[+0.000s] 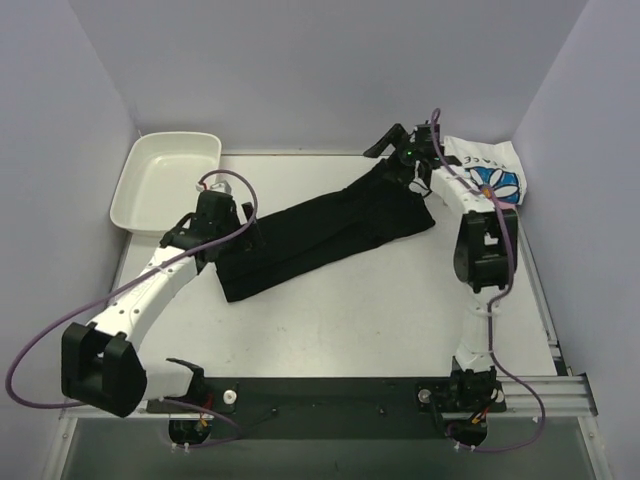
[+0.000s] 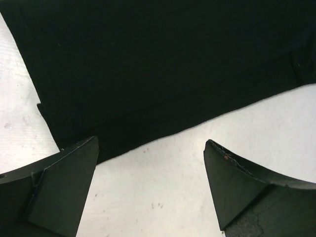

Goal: Fold and stack the t-shirts

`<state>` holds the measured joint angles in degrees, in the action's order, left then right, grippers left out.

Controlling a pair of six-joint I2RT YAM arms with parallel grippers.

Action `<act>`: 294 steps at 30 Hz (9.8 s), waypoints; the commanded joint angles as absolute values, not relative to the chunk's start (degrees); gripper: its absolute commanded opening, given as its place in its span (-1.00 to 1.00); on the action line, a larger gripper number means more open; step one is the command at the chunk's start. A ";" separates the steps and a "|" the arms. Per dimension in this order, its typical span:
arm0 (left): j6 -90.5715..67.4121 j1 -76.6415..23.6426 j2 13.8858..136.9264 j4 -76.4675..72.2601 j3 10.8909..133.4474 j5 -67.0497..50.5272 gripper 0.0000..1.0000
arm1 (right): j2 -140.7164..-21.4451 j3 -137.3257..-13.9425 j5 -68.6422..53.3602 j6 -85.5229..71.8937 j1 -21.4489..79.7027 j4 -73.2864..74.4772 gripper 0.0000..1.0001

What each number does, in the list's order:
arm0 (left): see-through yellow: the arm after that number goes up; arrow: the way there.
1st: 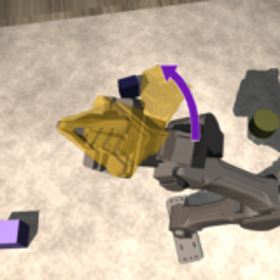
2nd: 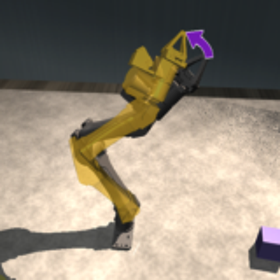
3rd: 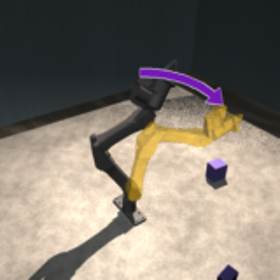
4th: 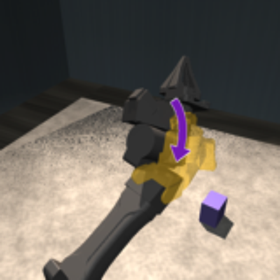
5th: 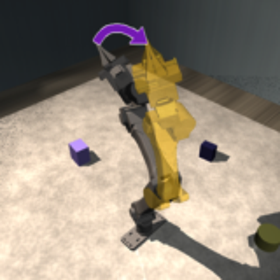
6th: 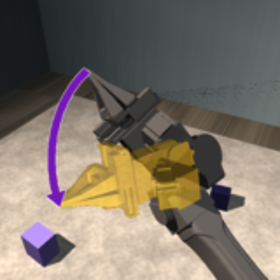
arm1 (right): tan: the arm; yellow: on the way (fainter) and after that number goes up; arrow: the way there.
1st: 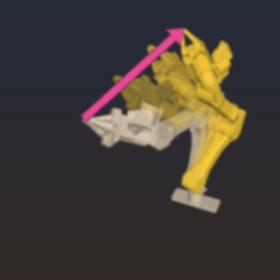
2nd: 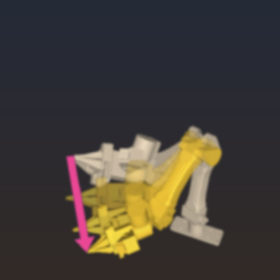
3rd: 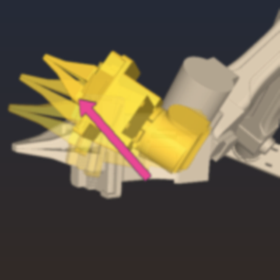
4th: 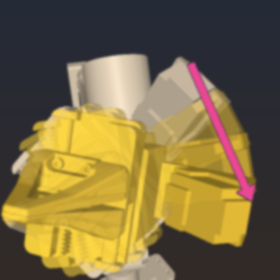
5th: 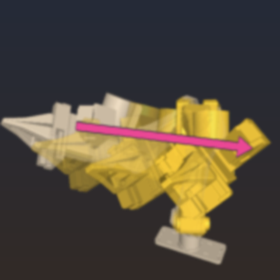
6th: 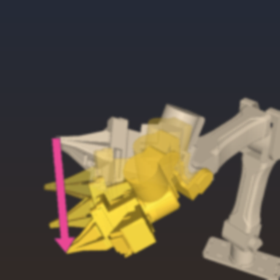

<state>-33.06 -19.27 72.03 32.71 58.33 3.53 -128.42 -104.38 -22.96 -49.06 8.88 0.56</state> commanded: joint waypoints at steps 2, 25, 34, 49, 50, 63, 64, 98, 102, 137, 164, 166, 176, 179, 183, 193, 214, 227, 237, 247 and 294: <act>-37.26 -18.90 81.20 23.66 59.33 10.46 0.95 | -105.24 -92.06 -24.78 -44.39 8.09 -9.47 1.00; -45.17 -30.40 90.62 13.45 45.01 12.04 0.95 | -65.66 -61.79 -22.32 -36.21 9.05 1.56 1.00; -58.51 -50.42 87.45 8.71 35.94 13.18 0.95 | -59.86 -60.47 -21.45 -35.86 9.05 6.49 1.00; -56.62 -79.27 113.64 5.80 73.44 12.31 0.95 | -51.50 -60.38 -13.72 -31.82 9.23 18.54 1.00; -55.91 -79.63 113.38 6.24 74.43 12.13 0.95 | -51.68 -60.21 -13.28 -31.73 9.14 18.63 1.00; -47.03 -79.28 81.43 25.65 76.21 24.33 0.95 | -76.79 -58.97 -20.99 -35.76 8.70 5.39 1.00; -46.41 -77.71 79.56 26.88 75.94 25.82 0.95 | -81.43 -59.50 -22.57 -36.38 8.70 3.97 1.00; -38.50 -35.52 59.24 32.34 56.60 4.66 0.95 | -124.97 -87.70 -24.79 -37.44 18.01 1.74 1.00; -38.06 -32.61 59.76 31.73 55.72 2.73 0.95 | -130.23 -95.60 -25.40 -37.79 20.39 4.56 1.00; -44.37 -37.87 67.68 22.06 45.10 4.38 0.95 | -77.28 -62.87 -7.93 -28.21 22.94 17.31 1.00; -68.02 -62.40 65.82 3.52 22.76 12.65 0.88 | -31.91 -29.62 -4.13 -41.22 25.75 36.30 0.83; -68.46 -62.32 68.01 3.34 23.29 13.01 0.86 | -31.82 -29.88 -4.04 -41.40 26.01 36.91 0.83; -70.22 -62.40 75.32 2.20 24.87 12.66 0.61 | -31.20 -30.32 -3.78 -41.66 26.63 37.62 0.82; -70.49 -62.40 76.64 1.23 24.79 12.31 0.32 | -31.11 -30.24 -3.78 -41.84 26.63 37.62 0.82; -70.66 -62.32 77.34 0.79 24.70 12.22 -0.12 | -30.85 -30.15 -3.96 -41.84 26.72 37.71 0.82; -70.49 -62.31 80.33 0.79 25.66 11.69 -1.00 | -32.87 -27.69 -4.39 -43.06 27.60 35.86 0.80; -70.31 -61.35 78.49 0.79 25.05 11.43 -1.00 | -44.12 -17.23 -6.59 -49.92 33.40 20.75 0.44; -70.58 -60.82 78.49 -1.05 23.64 10.81 -1.00 | -50.09 -15.91 -5.63 -51.42 35.77 15.12 0.09; -70.40 -60.56 77.00 -0.35 23.20 10.81 -1.00 | -53.79 -16.00 -5.45 -52.03 36.83 12.92 -0.45; -69.78 -61.00 72.16 4.48 23.29 11.07 -1.00 | -52.74 -18.98 -1.15 -52.82 41.74 17.57 -1.00; -58.10 -55.64 67.14 21.19 47.72 17.32 -1.00 | -63.27 -48.69 7.13 -45.97 39.73 24.80 -1.00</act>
<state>-61.17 -57.87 64.60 24.88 43.72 19.64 -60.12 -45.78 9.41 -48.93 41.85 27.22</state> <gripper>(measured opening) 0.037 0.063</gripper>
